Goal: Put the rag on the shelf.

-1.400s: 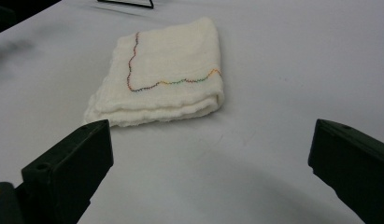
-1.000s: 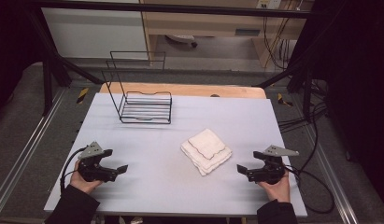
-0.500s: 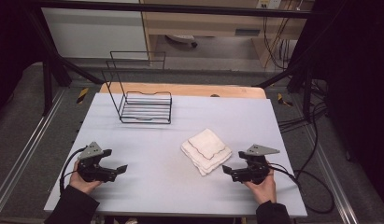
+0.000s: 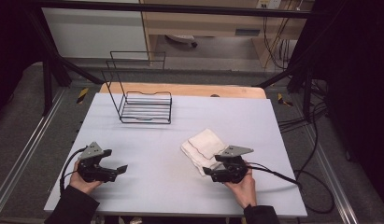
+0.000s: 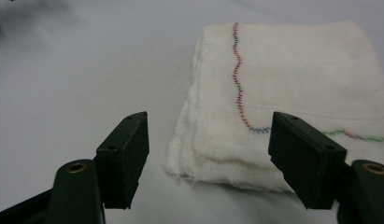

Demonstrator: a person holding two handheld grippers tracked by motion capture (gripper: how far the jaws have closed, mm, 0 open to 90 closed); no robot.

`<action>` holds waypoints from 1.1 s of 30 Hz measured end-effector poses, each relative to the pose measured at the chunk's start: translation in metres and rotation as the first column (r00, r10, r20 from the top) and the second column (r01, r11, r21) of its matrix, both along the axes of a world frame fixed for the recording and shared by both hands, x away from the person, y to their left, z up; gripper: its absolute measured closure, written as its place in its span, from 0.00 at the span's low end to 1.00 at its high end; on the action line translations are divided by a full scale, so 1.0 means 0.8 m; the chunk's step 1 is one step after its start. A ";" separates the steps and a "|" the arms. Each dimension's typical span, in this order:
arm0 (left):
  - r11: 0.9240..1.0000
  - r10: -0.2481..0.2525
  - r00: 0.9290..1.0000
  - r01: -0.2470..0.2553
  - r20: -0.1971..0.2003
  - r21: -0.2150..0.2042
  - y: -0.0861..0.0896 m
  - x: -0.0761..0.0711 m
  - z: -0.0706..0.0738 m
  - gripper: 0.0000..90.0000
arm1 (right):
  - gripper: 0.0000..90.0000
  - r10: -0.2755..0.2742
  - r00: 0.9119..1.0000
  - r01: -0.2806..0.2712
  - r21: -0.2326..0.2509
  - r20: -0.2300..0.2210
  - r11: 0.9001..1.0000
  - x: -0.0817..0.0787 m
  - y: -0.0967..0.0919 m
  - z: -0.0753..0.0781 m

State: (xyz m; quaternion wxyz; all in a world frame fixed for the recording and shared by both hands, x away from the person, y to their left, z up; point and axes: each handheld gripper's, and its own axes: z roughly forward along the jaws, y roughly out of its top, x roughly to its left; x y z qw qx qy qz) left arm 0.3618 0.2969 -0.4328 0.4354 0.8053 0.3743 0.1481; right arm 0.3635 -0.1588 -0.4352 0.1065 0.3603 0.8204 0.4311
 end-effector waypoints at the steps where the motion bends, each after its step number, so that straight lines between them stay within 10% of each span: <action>1: 1.000 0.001 1.000 -0.001 0.001 0.000 0.000 0.000 0.000 0.05 | 0.36 0.004 1.000 -0.004 -0.009 -0.003 1.000 0.001 0.005 -0.002; 23: 1.000 0.007 1.000 -0.007 0.000 0.002 0.001 -0.001 0.001 0.06 | 0.74 -0.017 0.996 0.036 -0.217 0.089 0.975 0.005 0.046 -0.020; 33: 1.000 0.013 1.000 -0.013 -0.009 -0.001 0.000 0.000 0.001 0.07 | 0.91 -0.037 0.998 0.049 -0.222 0.057 0.974 0.005 0.041 -0.013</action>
